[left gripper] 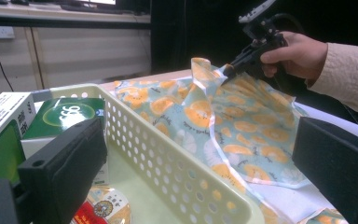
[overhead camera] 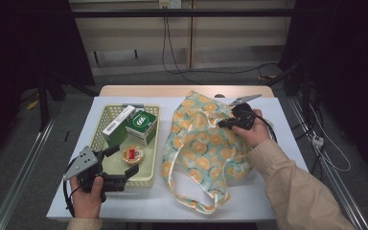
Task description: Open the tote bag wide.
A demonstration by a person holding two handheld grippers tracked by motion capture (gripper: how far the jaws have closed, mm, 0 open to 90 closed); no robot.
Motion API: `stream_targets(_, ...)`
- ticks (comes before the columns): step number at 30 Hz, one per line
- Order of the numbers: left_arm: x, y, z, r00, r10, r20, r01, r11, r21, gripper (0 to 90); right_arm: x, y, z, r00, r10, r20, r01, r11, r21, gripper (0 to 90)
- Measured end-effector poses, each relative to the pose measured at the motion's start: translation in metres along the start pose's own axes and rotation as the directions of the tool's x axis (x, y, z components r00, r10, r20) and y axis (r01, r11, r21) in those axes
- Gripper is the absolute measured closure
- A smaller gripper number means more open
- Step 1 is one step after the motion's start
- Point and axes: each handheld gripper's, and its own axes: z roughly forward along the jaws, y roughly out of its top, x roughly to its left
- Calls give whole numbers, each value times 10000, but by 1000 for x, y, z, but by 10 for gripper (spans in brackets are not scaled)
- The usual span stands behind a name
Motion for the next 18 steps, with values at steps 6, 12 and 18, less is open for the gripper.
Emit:
stream_targets(6,5,10,5,9998,128,127,-131,9996,252,25,-4,5,1,9999,106,103,-107,9999,103,897)
stream_targets(12,12,16,11,9999,35,130,-40,9993,382,25,1,10,4,9999,109,-29,-108,9999,50,896)
stream_targets(18,20,25,18,9996,-37,291,20,9984,559,25,6,18,5,9999,83,-143,-82,10000,11,897)
